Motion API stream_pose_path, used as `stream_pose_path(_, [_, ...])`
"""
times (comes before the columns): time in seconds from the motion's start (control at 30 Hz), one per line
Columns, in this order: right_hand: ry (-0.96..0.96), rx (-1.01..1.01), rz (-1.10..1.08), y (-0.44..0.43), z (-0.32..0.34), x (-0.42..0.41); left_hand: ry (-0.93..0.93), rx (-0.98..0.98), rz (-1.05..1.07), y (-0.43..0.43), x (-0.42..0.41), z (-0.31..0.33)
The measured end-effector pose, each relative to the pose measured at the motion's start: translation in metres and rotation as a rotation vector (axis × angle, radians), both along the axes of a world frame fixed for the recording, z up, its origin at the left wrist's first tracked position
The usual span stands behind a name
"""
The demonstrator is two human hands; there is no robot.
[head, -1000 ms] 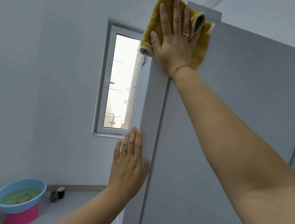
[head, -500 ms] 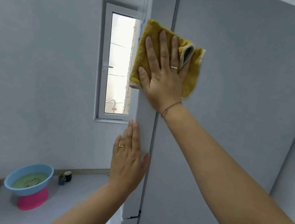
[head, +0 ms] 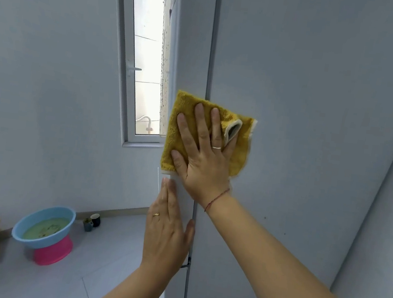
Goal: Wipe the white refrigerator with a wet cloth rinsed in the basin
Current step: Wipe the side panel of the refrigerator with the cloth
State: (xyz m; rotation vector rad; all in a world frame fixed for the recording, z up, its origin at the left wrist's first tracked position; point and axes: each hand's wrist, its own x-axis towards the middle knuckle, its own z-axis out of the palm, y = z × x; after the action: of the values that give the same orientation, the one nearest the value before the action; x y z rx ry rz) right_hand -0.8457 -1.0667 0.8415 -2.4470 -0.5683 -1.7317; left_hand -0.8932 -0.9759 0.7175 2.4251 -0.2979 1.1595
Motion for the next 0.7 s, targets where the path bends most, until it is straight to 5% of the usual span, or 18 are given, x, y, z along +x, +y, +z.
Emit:
stream_pose_path(0.33, [0.015, 0.010, 0.048, -0.020, -0.096, 0.004, 0.050, -0.260, 0.022, -0.023, 0.000, -0.061])
stream_pose_path(0.7, [-0.038, 0.032, 0.081, -0.030, -0.155, 0.008, -0.203, -0.349, -0.054, -0.030, 0.014, -0.106])
